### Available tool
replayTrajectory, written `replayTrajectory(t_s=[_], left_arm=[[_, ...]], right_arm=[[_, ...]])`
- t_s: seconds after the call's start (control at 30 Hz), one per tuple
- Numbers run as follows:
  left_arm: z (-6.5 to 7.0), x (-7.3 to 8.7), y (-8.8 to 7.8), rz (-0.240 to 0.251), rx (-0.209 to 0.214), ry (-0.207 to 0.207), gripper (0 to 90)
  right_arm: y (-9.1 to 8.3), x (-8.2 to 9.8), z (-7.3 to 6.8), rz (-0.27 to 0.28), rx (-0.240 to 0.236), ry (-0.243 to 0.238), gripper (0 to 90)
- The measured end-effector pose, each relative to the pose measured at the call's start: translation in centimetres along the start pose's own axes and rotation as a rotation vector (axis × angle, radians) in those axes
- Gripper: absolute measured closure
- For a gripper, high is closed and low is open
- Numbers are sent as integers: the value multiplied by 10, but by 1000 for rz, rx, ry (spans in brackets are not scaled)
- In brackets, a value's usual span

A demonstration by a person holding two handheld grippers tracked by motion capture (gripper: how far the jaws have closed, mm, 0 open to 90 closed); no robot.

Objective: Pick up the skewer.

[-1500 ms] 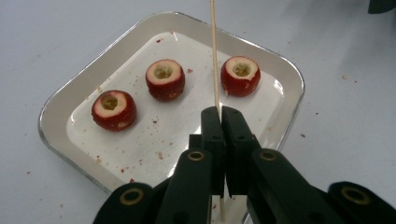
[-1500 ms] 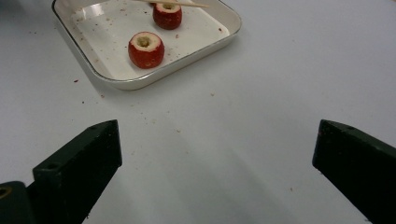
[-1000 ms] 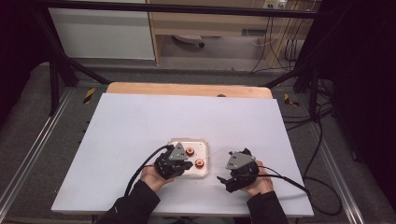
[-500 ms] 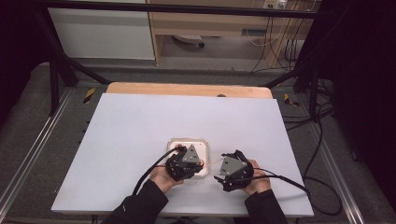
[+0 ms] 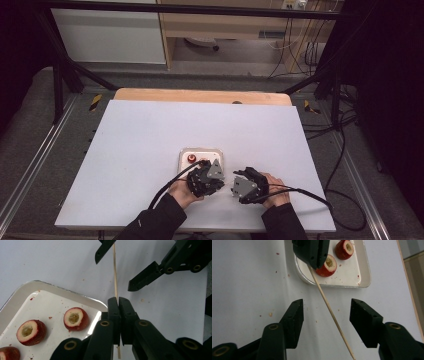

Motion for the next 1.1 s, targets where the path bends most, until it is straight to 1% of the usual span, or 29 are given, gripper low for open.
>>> replayTrajectory(t_s=[0.17,0.2,0.23,0.3,0.57,0.6,0.63,0.67,0.7,0.8,0.9,1.0,1.03,1.1], left_arm=[[0,0,2,-16,0,2,882],[0,0,3,-16,0,1,882],[0,0,3,-18,0,0,882],[0,0,4,-19,-2,0,882],[2,-1,5,-26,5,8,882],[2,-1,6,-27,5,9,882],[3,-1,6,-31,17,10,882],[2,-2,6,-33,7,17,882],[2,-2,6,-35,9,18,882],[3,-3,6,-36,8,23,882],[3,-3,6,-31,5,21,882],[2,-3,5,-29,6,18,881],[1,-3,5,-29,15,7,877],[-1,-2,3,-39,11,7,859]], right_arm=[[2,2,-2,-19,-8,-78,545],[2,2,-3,-22,-17,-78,558],[3,2,-3,-18,-8,-103,570],[5,2,-3,-17,-5,-121,597],[5,2,-5,-19,-4,-154,727],[5,2,-4,-20,-2,-171,748],[5,2,-5,-24,3,-173,767],[6,2,-5,-26,-3,-180,787],[5,2,-6,-30,-9,-181,799],[6,2,-7,-38,-1,-203,853],[6,3,-7,-51,-4,-234,875],[6,3,-9,-51,-4,-254,889],[6,3,-9,-51,-2,-260,890],[5,3,-10,-49,-1,-271,892]])
Point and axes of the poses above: each handheld gripper's, and its own axes: y roughly forward along the jaws, x roughly out of its underside, z roughly to its right, the point moved 1 cm from there along y, roughly forward along the jaws, and after that the axes turned 1 degree about -y, right-handed, at the moved point
